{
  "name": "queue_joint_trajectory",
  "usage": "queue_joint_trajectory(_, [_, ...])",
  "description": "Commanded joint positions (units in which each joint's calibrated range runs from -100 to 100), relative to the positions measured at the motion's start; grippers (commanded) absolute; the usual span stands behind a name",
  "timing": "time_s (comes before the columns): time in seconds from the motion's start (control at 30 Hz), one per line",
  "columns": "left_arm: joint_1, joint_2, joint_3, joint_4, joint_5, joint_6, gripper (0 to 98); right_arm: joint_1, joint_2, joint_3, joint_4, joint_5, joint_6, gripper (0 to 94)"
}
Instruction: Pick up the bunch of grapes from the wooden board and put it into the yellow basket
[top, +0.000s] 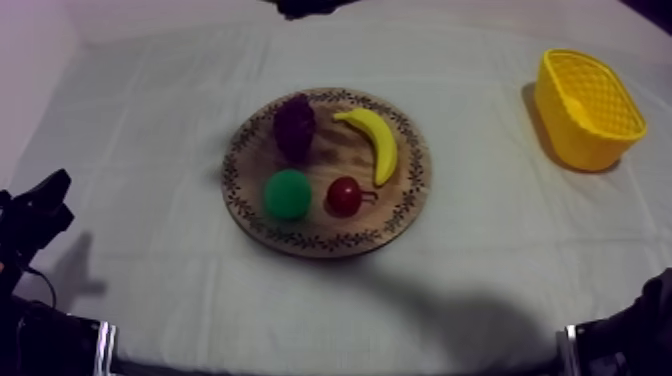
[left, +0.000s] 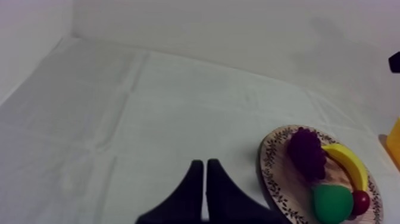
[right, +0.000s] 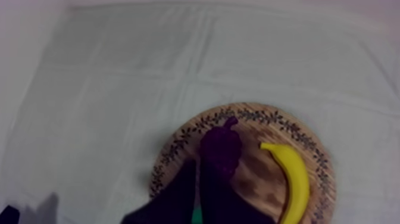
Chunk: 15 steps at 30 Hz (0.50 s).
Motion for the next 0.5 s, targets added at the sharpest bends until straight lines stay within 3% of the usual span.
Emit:
queue_joint_trajectory(0.0, [-0.01,0.0,-0.04,0.01,-0.03,0.0,0.1,-0.05,2.01,-0.69,0.23,1.71,-0.78,4.7])
queue_joint_trajectory(0.23, [-0.01,0.0,-0.04,0.01,-0.03,0.0,0.1,-0.15,6.28,-2.43,0.46,5.09,-2.38,15.3])
queue_joint_trajectory(0.47, [-0.01,0.0,-0.04,0.01,-0.03,0.0,0.1,0.39,8.34,-2.56,-2.23,4.14,0.99,43.9])
